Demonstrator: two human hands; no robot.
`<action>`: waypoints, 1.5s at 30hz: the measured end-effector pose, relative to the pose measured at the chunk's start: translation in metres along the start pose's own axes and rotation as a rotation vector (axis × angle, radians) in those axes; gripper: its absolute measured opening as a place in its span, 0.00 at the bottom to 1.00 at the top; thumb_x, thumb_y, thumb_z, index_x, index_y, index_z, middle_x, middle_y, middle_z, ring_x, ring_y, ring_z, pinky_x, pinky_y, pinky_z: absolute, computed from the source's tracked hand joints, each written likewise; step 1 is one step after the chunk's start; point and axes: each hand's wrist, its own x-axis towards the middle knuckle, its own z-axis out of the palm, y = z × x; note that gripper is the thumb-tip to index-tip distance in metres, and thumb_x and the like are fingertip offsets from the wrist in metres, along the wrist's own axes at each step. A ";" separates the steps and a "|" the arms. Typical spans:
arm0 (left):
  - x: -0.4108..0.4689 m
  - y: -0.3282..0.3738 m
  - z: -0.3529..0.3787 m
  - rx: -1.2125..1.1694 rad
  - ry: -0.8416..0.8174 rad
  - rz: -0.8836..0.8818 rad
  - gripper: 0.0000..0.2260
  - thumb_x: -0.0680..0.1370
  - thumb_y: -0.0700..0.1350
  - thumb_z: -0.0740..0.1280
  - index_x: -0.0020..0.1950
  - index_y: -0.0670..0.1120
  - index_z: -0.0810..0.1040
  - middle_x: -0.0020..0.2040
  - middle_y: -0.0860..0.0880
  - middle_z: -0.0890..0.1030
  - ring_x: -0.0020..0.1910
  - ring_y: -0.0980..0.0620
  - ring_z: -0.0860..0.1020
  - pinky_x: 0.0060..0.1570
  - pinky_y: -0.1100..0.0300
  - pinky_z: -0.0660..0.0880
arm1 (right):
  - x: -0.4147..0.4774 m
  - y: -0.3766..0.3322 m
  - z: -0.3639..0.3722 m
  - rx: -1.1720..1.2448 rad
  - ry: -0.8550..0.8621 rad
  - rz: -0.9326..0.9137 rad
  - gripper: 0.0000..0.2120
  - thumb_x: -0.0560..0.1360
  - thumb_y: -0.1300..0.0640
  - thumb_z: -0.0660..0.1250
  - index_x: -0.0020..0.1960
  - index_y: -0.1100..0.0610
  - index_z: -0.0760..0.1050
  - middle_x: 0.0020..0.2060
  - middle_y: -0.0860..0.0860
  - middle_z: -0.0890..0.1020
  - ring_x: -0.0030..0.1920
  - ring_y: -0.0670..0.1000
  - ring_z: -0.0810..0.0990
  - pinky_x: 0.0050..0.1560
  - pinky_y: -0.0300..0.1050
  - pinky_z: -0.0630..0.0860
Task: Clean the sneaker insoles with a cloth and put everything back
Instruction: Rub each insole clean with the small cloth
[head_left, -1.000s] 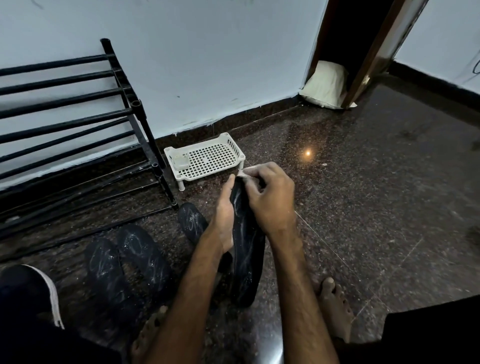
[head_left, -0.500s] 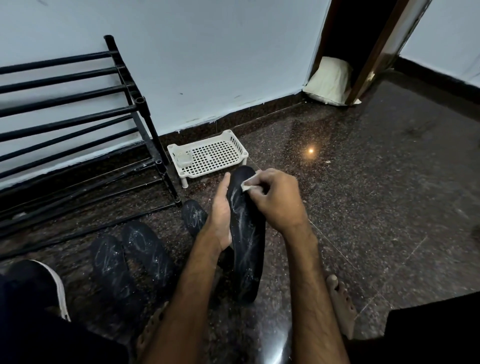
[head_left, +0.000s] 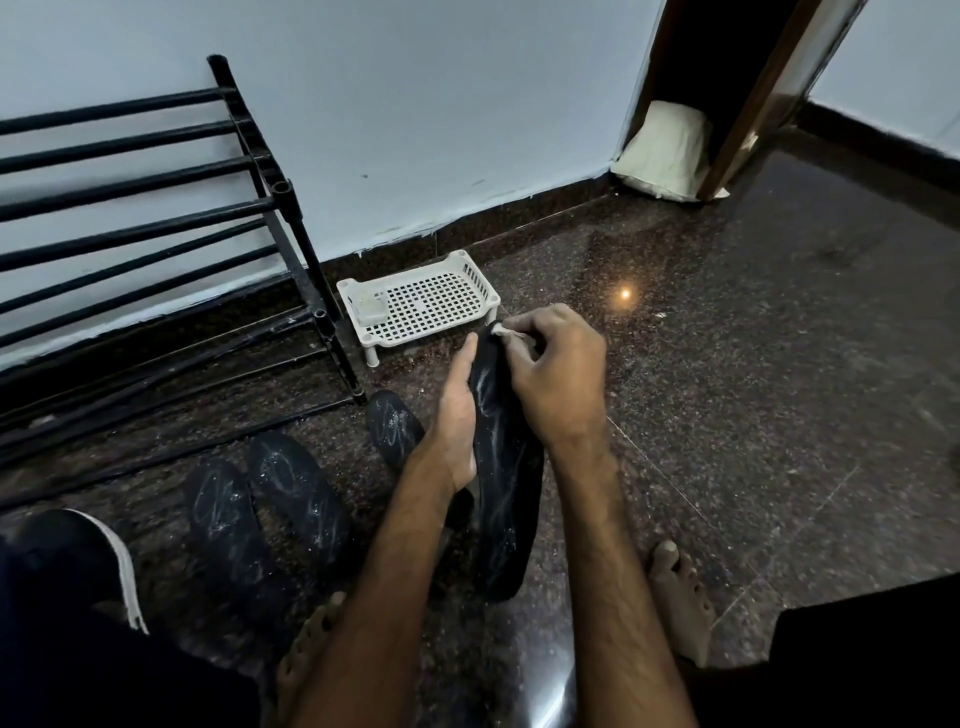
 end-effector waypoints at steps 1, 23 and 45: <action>0.000 0.000 -0.001 -0.015 0.004 0.011 0.26 0.81 0.62 0.54 0.62 0.44 0.80 0.54 0.43 0.84 0.53 0.47 0.83 0.55 0.56 0.79 | 0.000 -0.003 0.002 0.042 -0.069 -0.031 0.06 0.74 0.63 0.71 0.51 0.59 0.83 0.46 0.49 0.81 0.45 0.43 0.78 0.52 0.26 0.73; 0.000 0.002 -0.007 -0.065 -0.032 0.014 0.28 0.80 0.64 0.57 0.63 0.45 0.82 0.62 0.41 0.81 0.61 0.45 0.79 0.66 0.51 0.72 | 0.000 -0.004 -0.005 0.089 -0.212 -0.079 0.05 0.73 0.64 0.71 0.48 0.58 0.84 0.45 0.47 0.81 0.44 0.41 0.78 0.53 0.30 0.75; -0.006 0.012 -0.005 -0.066 -0.060 0.002 0.29 0.81 0.64 0.54 0.66 0.43 0.78 0.58 0.41 0.82 0.56 0.45 0.82 0.56 0.51 0.78 | 0.001 0.005 -0.003 0.059 -0.219 -0.062 0.06 0.72 0.65 0.71 0.46 0.57 0.84 0.44 0.48 0.83 0.45 0.45 0.80 0.53 0.38 0.78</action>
